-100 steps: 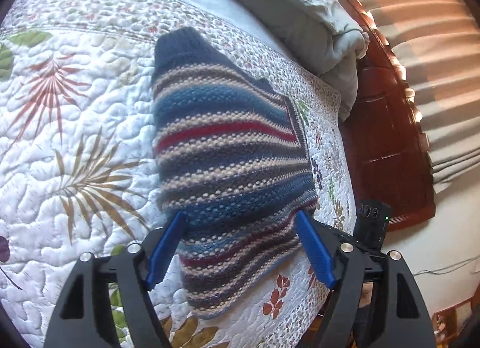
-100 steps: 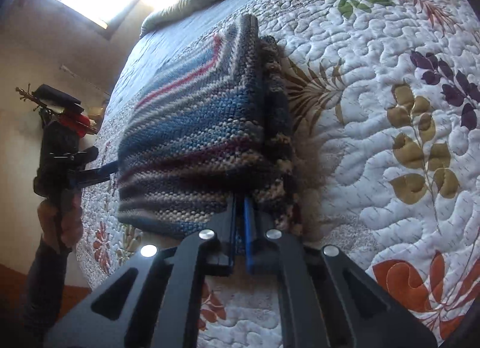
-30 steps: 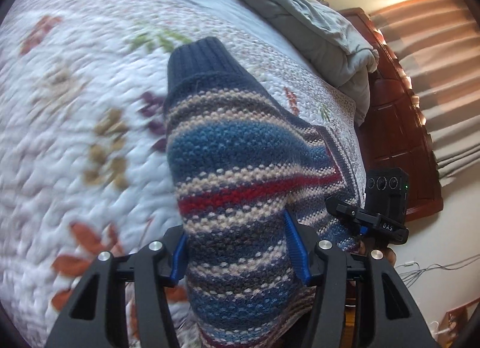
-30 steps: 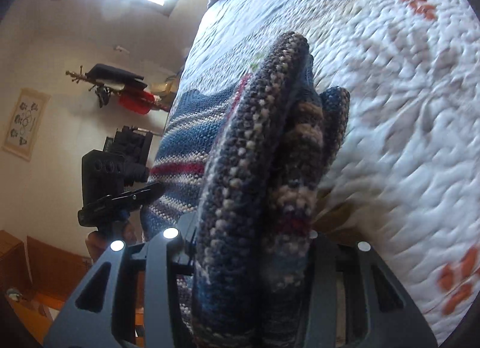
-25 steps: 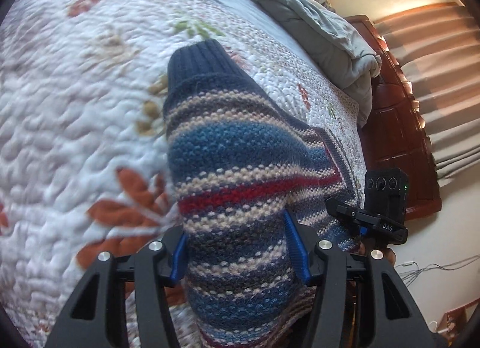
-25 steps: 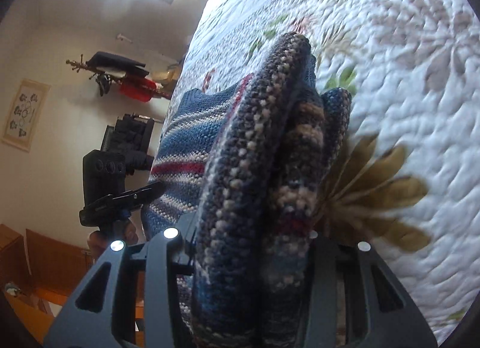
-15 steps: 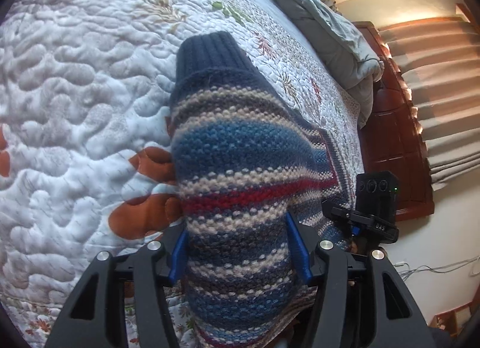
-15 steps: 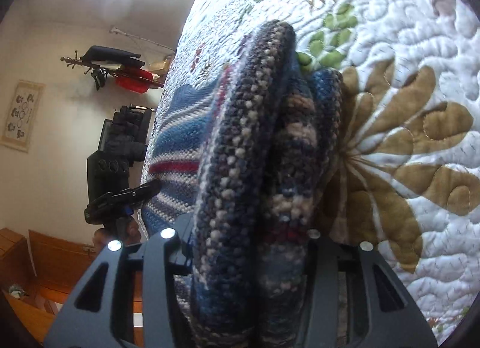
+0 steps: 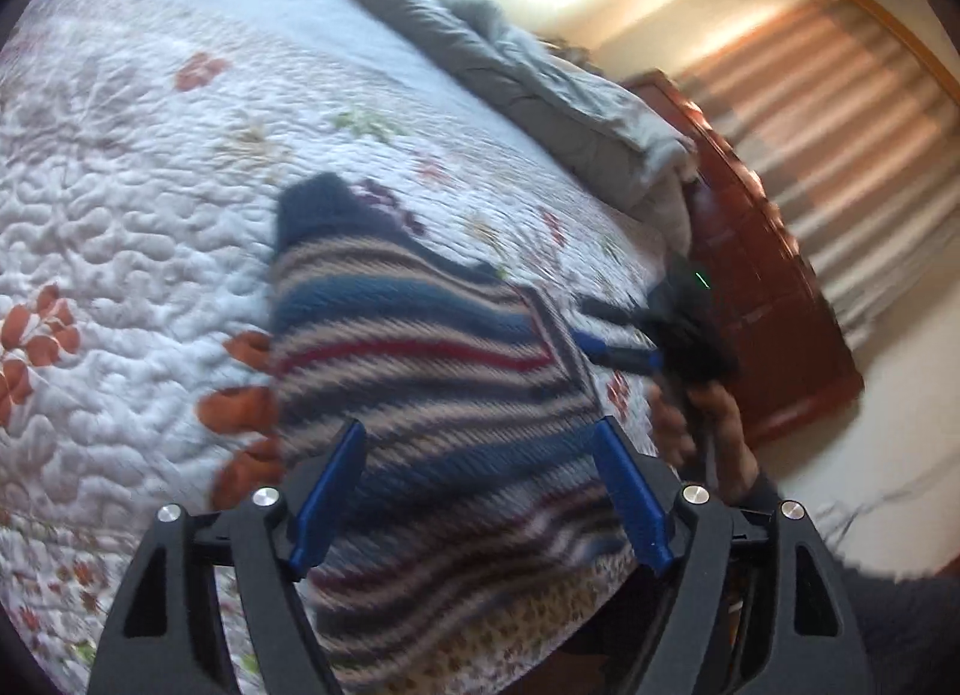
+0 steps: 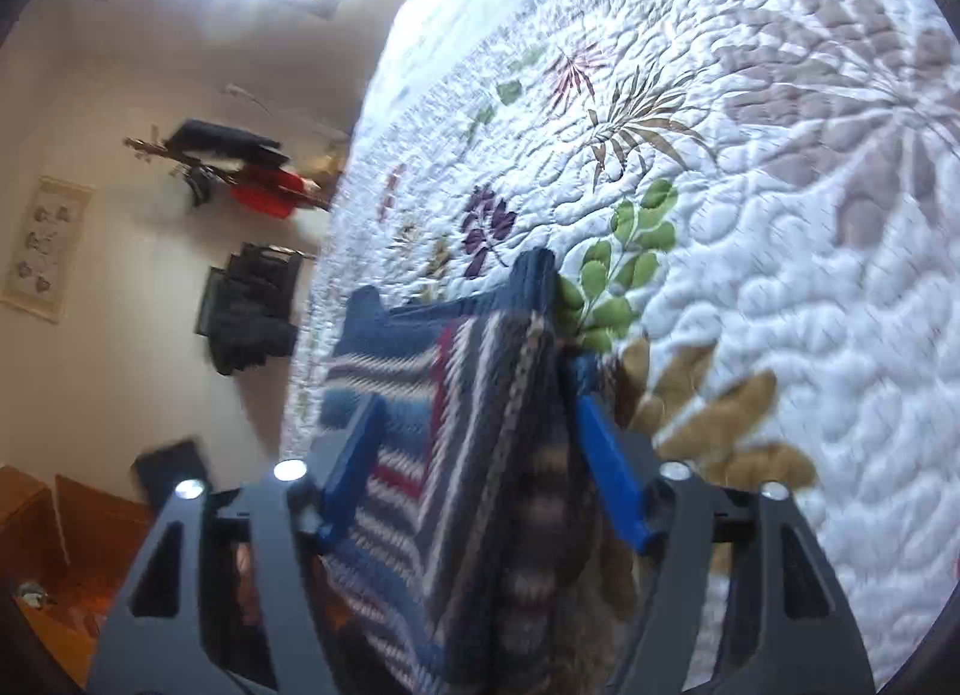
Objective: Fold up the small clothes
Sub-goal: 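Open the right gripper and pull both grippers back from the bundle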
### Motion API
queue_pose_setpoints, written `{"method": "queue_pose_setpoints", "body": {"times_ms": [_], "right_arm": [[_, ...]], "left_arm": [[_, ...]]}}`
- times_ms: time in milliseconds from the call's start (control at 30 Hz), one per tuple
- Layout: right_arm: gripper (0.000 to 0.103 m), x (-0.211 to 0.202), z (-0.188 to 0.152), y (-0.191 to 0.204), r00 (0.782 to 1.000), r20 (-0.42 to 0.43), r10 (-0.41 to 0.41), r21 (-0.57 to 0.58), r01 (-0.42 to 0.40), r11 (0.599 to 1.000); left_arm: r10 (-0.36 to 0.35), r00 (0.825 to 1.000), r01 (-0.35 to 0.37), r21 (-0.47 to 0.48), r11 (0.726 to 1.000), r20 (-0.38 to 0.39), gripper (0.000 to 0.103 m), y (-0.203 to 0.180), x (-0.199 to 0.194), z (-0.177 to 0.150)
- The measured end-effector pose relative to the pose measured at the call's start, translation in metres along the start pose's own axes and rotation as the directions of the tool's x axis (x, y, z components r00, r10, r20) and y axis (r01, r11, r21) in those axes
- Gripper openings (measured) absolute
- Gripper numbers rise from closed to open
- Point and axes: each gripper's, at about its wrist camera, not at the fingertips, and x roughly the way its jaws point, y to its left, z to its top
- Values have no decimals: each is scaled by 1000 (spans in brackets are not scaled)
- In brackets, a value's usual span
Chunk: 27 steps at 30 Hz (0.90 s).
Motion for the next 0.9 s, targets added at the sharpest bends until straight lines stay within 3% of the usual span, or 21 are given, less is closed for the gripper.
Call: {"method": "queue_pose_setpoints", "body": {"times_ms": [33, 67, 167, 233, 333, 433, 500, 567, 667, 767, 833, 900], "right_arm": [[13, 9, 5, 4, 1000, -17, -15, -18, 15, 1000], [11, 13, 7, 8, 999, -19, -35, -42, 34, 999], [10, 5, 8, 33, 996, 73, -48, -132, 57, 990], [9, -4, 4, 20, 987, 128, -93, -128, 110, 986], [10, 15, 0, -10, 976, 102, -195, -54, 201, 978], [19, 16, -5, -6, 985, 106, -138, -33, 142, 989], [32, 1, -11, 4, 984, 130, -120, -34, 125, 992], [34, -20, -30, 21, 978, 156, -137, -81, 151, 985], [34, -37, -72, 42, 987, 130, -99, -175, 121, 977], [32, -31, -105, 51, 989, 79, -123, -216, 137, 967], [11, -23, -113, 36, 979, 70, -191, -197, 201, 960], [9, -25, -116, 28, 972, 84, -220, -185, 233, 955]], "left_arm": [[-14, 1000, 14, 6, 1000, 1, 78, -6, 2, -7], [-29, 1000, 29, 8, 1000, -1, 78, -9, 4, -15], [-45, 999, 45, -15, 999, -6, 78, -6, 8, -36], [-58, 998, 57, -67, 996, -13, 78, 5, 13, -50], [-98, 995, 93, -135, 986, -27, 77, 18, 21, -65], [-100, 995, 95, -140, 986, -30, 77, 18, 20, -71], [-109, 993, 104, -139, 985, -33, 77, 16, 18, -72], [-110, 993, 105, -139, 985, -32, 77, 13, 17, -73], [-114, 993, 111, -144, 983, -19, 78, 16, 11, -76], [-115, 993, 112, -163, 980, -7, 79, 20, 9, -80], [-100, 995, 99, -180, 979, 1, 79, 24, 8, -81], [-115, 993, 114, -213, 970, 7, 79, 29, 7, -82]]}}
